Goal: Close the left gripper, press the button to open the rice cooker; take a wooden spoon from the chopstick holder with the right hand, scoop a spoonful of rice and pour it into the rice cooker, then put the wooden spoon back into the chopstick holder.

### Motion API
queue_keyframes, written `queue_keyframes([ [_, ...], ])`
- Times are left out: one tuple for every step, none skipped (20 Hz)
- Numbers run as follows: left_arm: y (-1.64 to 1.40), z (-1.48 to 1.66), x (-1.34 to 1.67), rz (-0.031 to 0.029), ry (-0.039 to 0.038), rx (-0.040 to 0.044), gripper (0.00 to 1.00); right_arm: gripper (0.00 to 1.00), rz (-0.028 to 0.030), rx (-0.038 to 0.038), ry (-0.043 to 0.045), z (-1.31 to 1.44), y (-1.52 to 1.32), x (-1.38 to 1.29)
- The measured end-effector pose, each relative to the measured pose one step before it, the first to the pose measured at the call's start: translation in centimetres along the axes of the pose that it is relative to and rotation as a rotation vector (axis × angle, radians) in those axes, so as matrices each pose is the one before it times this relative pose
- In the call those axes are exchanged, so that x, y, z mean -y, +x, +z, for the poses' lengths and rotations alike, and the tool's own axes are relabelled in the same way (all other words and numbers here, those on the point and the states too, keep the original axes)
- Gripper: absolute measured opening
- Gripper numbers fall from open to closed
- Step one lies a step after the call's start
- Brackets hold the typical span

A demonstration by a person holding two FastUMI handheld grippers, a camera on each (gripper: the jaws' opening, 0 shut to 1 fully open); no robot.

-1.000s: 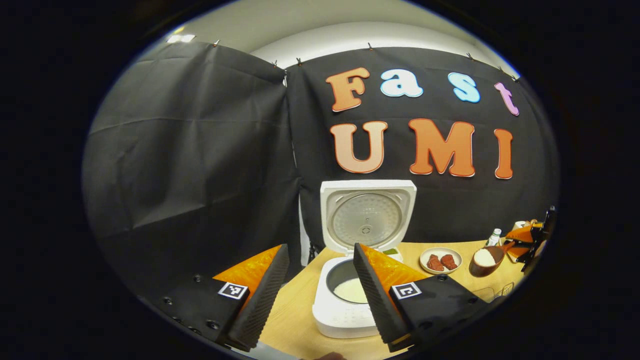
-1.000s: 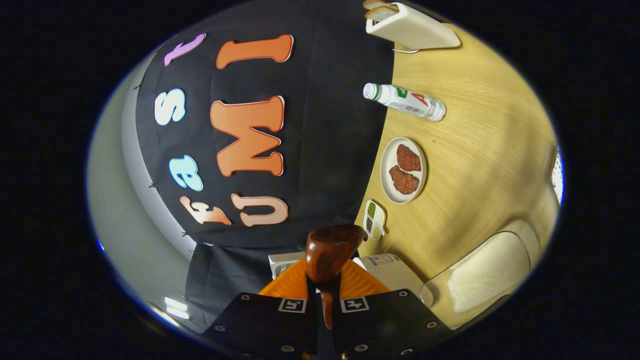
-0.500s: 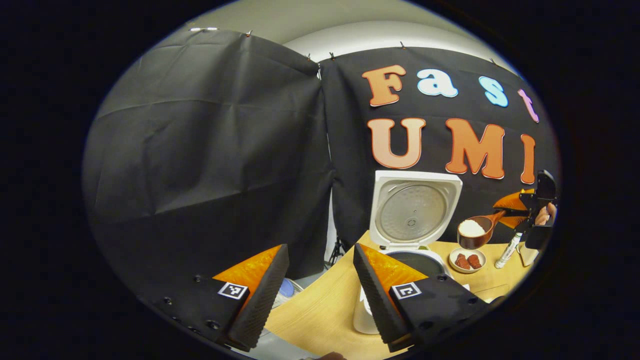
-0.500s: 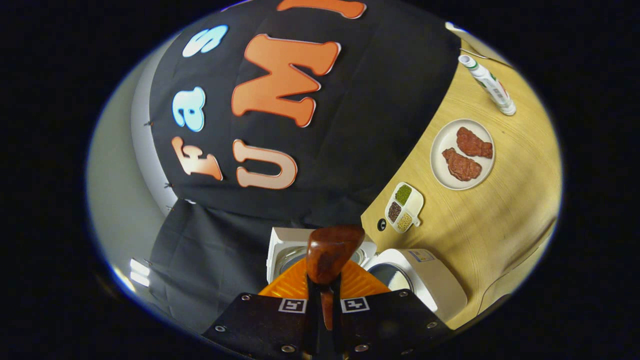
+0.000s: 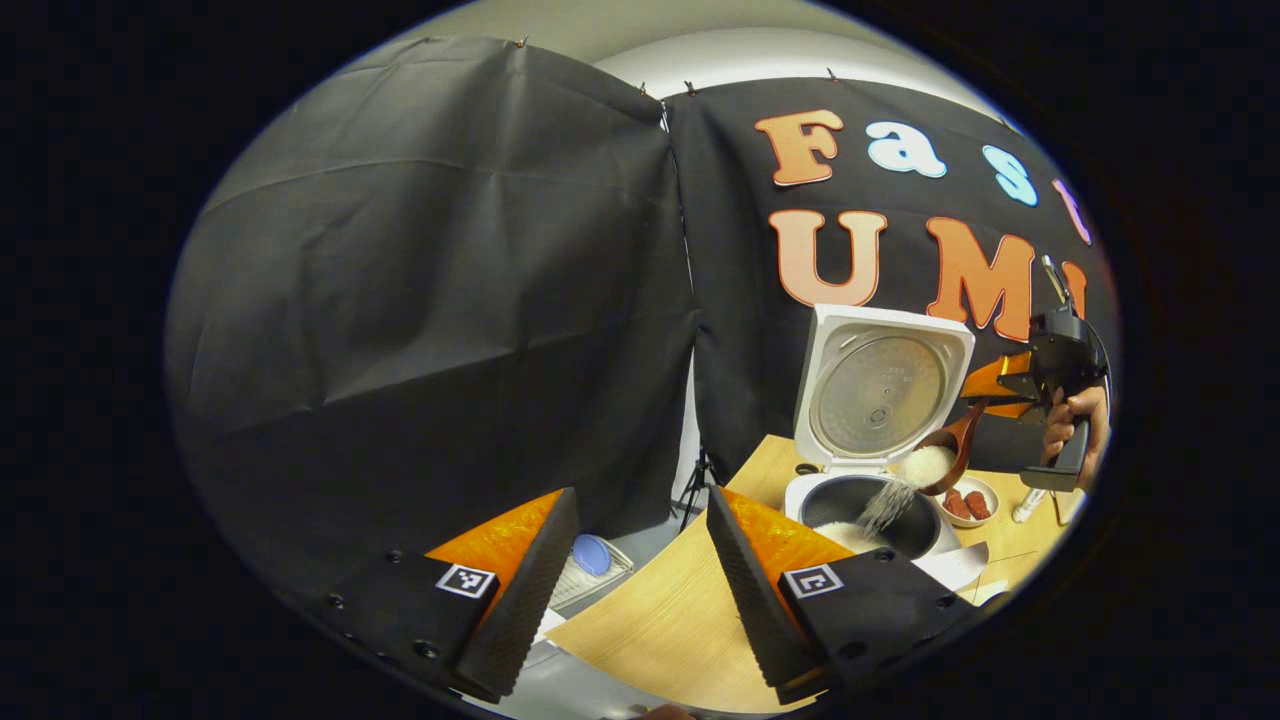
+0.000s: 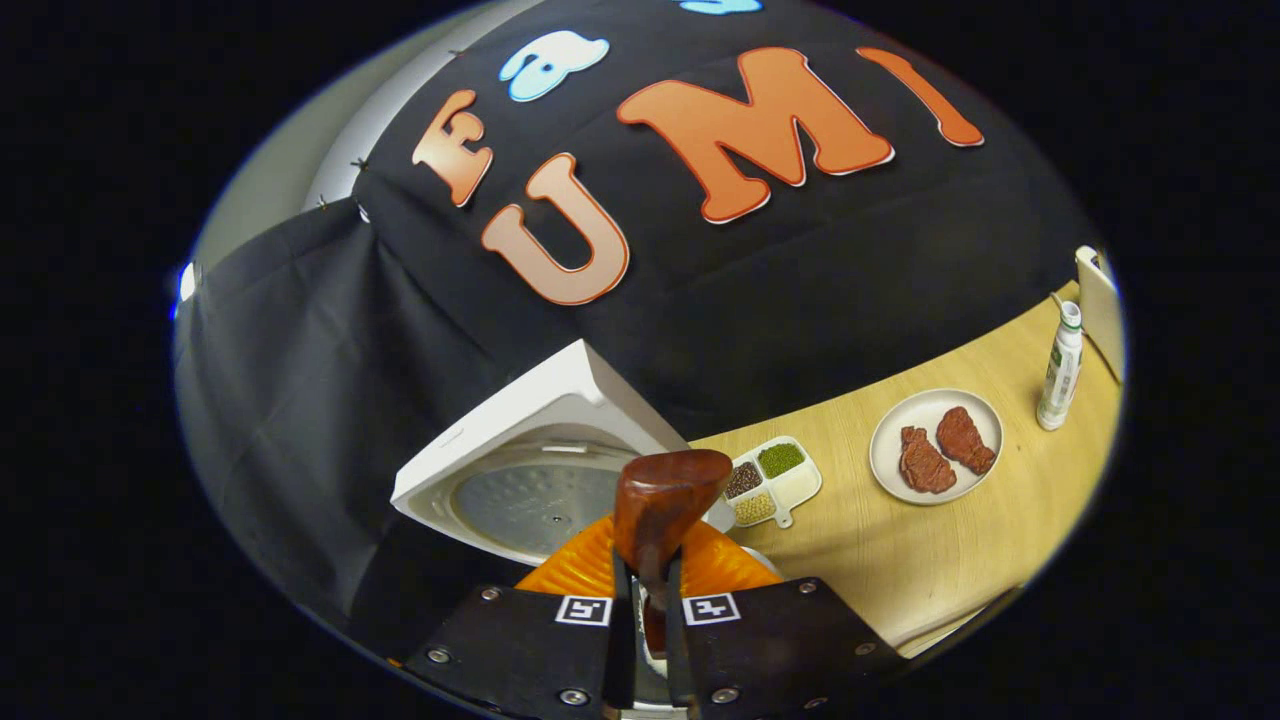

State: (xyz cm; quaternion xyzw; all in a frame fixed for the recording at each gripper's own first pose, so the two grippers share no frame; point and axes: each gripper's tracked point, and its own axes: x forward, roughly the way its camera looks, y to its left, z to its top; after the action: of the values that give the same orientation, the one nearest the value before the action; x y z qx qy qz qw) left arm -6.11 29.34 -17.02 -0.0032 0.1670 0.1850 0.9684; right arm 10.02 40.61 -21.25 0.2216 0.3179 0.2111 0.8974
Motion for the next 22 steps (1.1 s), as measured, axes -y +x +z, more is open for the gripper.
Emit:
queue_keyframes([
  [-0.009, -0.330, -0.220, -0.00245, 0.00278, -0.00712, 0.90, 0.12, -0.00555, 0.00008, -0.02377, -0.293, 0.216, -0.186],
  [0.259, -0.073, -0.114, -0.00133, 0.00285, -0.00562, 0.90, 0.12, -0.00471, 0.00105, -0.02366, -0.263, 0.104, -0.144],
  [0.023, -0.281, -0.204, -0.00327, 0.00174, -0.00417, 0.89, 0.12, -0.00575, 0.00247, -0.02950, -0.163, -0.015, -0.067],
  [0.111, 0.071, 0.001, -0.00312, 0.00215, -0.00274, 0.90, 0.12, -0.00414, 0.00412, -0.03195, -0.167, -0.057, -0.201],
  [0.231, -0.011, 0.102, -0.00501, 0.00181, -0.00184, 0.91, 0.12, -0.00068, 0.00771, -0.04035, -0.046, -0.106, -0.294],
  [0.014, 0.064, 0.098, -0.00766, 0.00282, 0.00072, 0.90, 0.12, -0.00092, 0.00776, -0.04006, 0.018, -0.178, -0.165],
  [0.310, 0.008, 0.176, -0.00799, 0.00386, 0.00047, 0.90, 0.12, 0.00484, 0.00927, -0.04506, 0.054, -0.216, -0.327],
  [0.155, 0.166, 0.267, -0.00964, 0.00557, 0.00064, 0.90, 0.12, 0.00548, 0.01002, -0.04582, 0.128, -0.123, -0.506],
  [0.215, 0.121, 0.226, -0.00702, 0.00678, 0.00183, 0.90, 0.12, 0.00602, 0.00725, -0.04717, 0.113, -0.183, -0.540],
  [0.116, 0.134, 0.321, -0.00862, 0.00535, 0.00210, 0.89, 0.12, 0.00364, 0.00675, -0.04607, 0.087, -0.164, -0.537],
  [0.065, 0.176, 0.111, -0.00689, 0.00422, 0.00367, 0.90, 0.12, 0.00312, 0.00988, -0.04200, 0.376, -0.194, -0.408],
  [0.008, 0.003, 0.100, -0.00629, 0.00242, 0.00277, 0.89, 0.12, 0.00106, 0.01376, -0.04150, 0.222, -0.204, -0.451],
  [-0.083, 0.059, 0.142, -0.00552, 0.00067, 0.00291, 0.90, 0.12, 0.00425, 0.00908, -0.03665, 0.091, -0.400, -0.570],
  [0.001, 0.092, 0.043, -0.00310, -0.00001, 0.00066, 0.90, 0.12, 0.00493, 0.00928, -0.03712, 0.100, -0.152, -0.407],
  [-0.027, -0.237, -0.019, 0.00025, 0.00040, -0.00211, 0.90, 0.12, 0.00523, 0.00782, -0.03938, 0.239, -0.195, -0.487],
  [0.063, 0.005, 0.038, 0.00271, 0.00003, -0.00109, 0.89, 0.12, 0.00380, 0.01278, -0.04035, 0.355, -0.233, -0.380],
  [-0.253, -0.070, -0.096, 0.00335, 0.00106, 0.00015, 0.90, 0.12, -0.00079, 0.01595, -0.04054, 0.369, -0.124, -0.242],
  [-0.142, 0.220, 0.040, 0.00775, 0.00457, 0.00322, 0.89, 0.12, 0.00398, 0.01509, -0.04674, 0.345, -0.130, -0.340],
  [-0.263, 0.194, -0.017, 0.00782, 0.00470, 0.00777, 0.90, 0.12, 0.00567, 0.01547, -0.04278, 0.237, -0.243, -0.276],
  [-0.202, 0.339, 0.061, 0.00752, 0.00219, 0.00925, 0.90, 0.12, 0.01573, 0.01715, -0.03984, 0.403, -0.221, -0.541],
  [-0.365, 0.202, 0.084, 0.00918, -0.00037, 0.00715, 0.89, 0.12, 0.01696, 0.01996, -0.03787, 0.640, -0.226, -0.557],
  [-0.348, 0.195, 0.143, 0.00978, -0.00431, 0.00369, 0.90, 0.12, 0.01221, 0.01583, -0.03333, 0.226, -0.351, -0.369],
])
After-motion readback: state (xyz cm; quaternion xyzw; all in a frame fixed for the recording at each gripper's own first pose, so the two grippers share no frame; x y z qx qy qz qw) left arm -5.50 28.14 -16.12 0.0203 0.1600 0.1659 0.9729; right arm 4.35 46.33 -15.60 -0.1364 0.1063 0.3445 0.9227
